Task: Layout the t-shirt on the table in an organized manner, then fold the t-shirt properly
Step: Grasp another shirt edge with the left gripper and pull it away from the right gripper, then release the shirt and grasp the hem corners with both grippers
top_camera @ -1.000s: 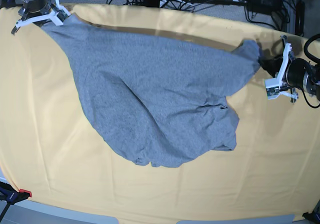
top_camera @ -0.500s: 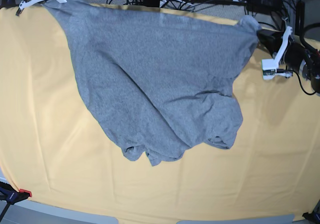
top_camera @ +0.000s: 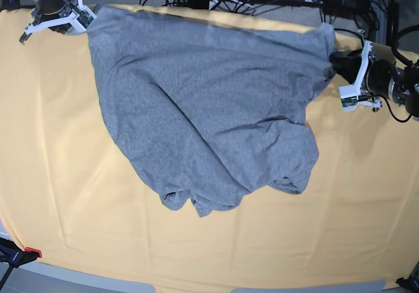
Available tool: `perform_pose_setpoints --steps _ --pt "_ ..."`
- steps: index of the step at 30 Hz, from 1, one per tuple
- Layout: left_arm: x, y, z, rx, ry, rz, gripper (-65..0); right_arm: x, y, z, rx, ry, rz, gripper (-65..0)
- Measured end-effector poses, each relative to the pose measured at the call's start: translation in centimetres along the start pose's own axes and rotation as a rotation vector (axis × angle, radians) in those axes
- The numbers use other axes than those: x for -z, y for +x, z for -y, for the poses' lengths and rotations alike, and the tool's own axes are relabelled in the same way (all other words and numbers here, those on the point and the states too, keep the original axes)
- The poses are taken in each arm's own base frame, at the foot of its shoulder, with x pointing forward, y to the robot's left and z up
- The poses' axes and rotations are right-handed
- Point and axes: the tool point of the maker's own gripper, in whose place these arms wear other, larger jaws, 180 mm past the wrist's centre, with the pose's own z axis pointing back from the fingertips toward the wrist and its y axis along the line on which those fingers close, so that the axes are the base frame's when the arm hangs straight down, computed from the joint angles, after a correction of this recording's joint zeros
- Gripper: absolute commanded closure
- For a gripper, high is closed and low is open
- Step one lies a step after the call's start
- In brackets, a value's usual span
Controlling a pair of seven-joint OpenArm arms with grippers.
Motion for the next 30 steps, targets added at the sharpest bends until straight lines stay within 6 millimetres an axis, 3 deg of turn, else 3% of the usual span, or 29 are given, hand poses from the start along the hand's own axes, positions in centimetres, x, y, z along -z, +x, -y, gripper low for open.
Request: perform_pose_setpoints --steps 2,4,13,17,20,25,30 --pt "0.1 0.4 0.0 -0.001 -0.001 0.024 -36.6 0.1 0.2 0.7 0.030 -0.033 0.006 -22.2" --pt "0.4 0.8 0.1 0.000 -0.008 0.041 -38.0 0.1 0.2 1.2 0.054 -0.058 0.006 -27.9" --pt "1.8 2.1 0.4 0.023 -0.016 0.074 -37.9 -1.0 -0.4 6.2 0.130 -0.348 -0.003 -28.6" --pt "1.2 2.5 -0.6 0.035 0.023 0.066 -38.0 -0.5 0.2 6.4 0.191 -0.324 0.013 -28.6" --pt "-0.1 4.0 -2.8 0.023 0.118 0.101 -38.0 0.5 1.9 6.4 0.261 -0.257 0.067 -28.6" --pt "-3.2 7.5 -7.2 -0.044 0.329 0.251 -38.0 0.9 4.2 9.0 0.305 -0.305 0.141 -28.6" --pt "-5.6 8.0 -11.7 -0.206 0.458 0.406 -38.0 0.9 4.4 9.4 0.306 -0.318 0.148 -28.6"
